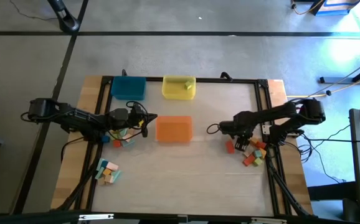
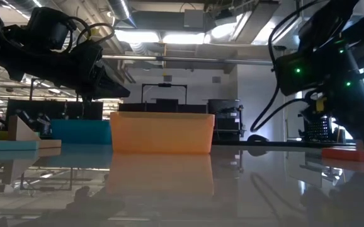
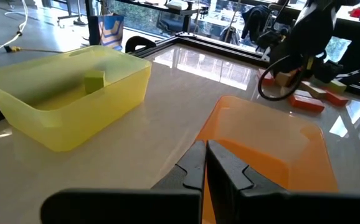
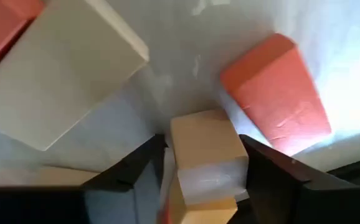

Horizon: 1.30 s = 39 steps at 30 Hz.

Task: Sort blocks by size
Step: Put the brown square block into the yellow bin

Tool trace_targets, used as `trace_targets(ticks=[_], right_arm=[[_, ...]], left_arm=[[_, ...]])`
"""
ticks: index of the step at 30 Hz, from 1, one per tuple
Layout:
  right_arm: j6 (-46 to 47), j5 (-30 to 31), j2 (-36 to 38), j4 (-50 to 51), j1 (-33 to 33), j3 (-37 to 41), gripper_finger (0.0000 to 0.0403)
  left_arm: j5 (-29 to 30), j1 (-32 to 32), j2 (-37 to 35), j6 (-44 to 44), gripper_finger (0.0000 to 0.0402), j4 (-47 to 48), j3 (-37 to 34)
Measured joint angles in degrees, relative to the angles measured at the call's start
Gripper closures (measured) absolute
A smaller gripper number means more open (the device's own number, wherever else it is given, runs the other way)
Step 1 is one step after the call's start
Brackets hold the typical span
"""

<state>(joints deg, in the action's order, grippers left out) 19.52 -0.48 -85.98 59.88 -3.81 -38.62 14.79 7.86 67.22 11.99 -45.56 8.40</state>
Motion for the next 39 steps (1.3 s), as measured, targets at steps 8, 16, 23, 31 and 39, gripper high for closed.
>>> trace_targets(ticks=[8, 16, 23, 31, 39], right_arm=[[-3.29, -0.57, -0.65, 2.74, 0.02, -2.09, 0.0276], [-6.26, 1.81, -0.43, 7.35, 0.02, -15.1, 0.0276], [-12.9, 11.17, -0.41, -1.67, -0.46, -25.18, 0.0276], [-24.78, 14.51, -1.43, -27.55, -6.76, -26.26, 0.0276], [-29.87, 8.94, -9.48, -47.58, -17.17, -26.18, 0.0276]], left_arm=[[0.0, 0.0, 0.0, 0.0, 0.0399, -0.04, 0.0], [0.0, 0.0, 0.0, 0.0, 0.0399, -0.13, 0.0], [0.0, 0.0, 0.0, 0.0, 0.0399, -0.12, 0.0], [0.0, 0.0, 0.0, 0.03, 0.0399, -0.13, 0.0], [0.0, 0.0, 0.0, 0.24, 0.0399, -0.31, 0.02]])
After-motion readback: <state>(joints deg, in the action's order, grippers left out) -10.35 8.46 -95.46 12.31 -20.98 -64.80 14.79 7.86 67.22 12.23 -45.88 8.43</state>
